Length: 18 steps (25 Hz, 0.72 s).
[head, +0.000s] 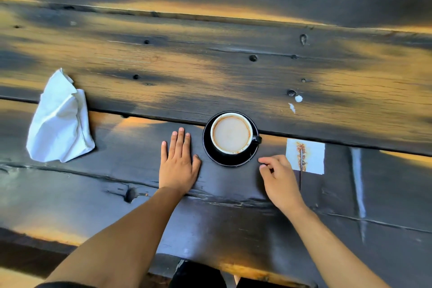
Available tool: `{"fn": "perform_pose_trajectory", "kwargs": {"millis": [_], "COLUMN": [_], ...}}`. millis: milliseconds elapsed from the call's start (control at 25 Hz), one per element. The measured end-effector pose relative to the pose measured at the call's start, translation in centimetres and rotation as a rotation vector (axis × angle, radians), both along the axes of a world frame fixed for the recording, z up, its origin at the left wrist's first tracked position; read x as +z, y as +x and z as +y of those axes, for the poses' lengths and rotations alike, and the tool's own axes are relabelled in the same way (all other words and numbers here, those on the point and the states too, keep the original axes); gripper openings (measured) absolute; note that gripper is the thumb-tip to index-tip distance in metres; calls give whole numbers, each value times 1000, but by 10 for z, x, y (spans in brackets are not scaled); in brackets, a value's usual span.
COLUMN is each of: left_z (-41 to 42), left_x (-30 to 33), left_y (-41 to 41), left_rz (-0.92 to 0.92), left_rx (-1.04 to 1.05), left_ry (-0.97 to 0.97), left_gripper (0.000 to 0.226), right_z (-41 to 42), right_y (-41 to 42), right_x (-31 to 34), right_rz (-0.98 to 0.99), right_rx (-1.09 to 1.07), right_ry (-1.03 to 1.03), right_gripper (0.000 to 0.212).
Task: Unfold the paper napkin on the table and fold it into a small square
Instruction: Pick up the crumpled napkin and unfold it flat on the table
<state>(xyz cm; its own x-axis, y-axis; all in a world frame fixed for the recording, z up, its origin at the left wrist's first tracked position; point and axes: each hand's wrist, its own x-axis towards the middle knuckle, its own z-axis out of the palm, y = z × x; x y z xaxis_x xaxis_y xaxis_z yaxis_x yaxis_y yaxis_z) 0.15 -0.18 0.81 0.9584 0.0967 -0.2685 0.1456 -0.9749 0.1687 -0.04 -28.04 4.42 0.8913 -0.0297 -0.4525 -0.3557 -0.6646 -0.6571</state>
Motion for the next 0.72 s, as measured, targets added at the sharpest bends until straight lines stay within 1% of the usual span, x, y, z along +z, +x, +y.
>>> {"fn": "perform_pose_trajectory", "kwargs": {"millis": [80,120,200,280,360,520,600,720], "left_z": [-5,-9,-12,-12,-13,-8,4,31], "left_x": [6,11,19,29,43,61,65,57], "left_y": [-13,-26,-58,-92,-120,-168,-188,-201], "left_rz": [45,61,105,179,266,380,385,336], "left_rx": [26,29,18,-5,-28,-95,-104,-128], "left_ry": [-24,-32,-48,-55,-65,13,39,41], "left_gripper": [69,69,69,73,78,76,75,63], "right_z": [6,10,18,21,15,-4,-5,8], "right_y": [-27,-40,-69,-98,-120,-151,-161,-166], "right_x": [-2,-1,-1,-2,1,3,13,26], "right_rz": [-76,-108,-109,-83,-52,-20,34,120], "right_rx": [87,145,266,367,437,486,475,403], "right_ry": [-202,-280,-385,-452,-494,-523,-529,-527], "right_gripper": [32,40,58,68,73,80,82,72]}}
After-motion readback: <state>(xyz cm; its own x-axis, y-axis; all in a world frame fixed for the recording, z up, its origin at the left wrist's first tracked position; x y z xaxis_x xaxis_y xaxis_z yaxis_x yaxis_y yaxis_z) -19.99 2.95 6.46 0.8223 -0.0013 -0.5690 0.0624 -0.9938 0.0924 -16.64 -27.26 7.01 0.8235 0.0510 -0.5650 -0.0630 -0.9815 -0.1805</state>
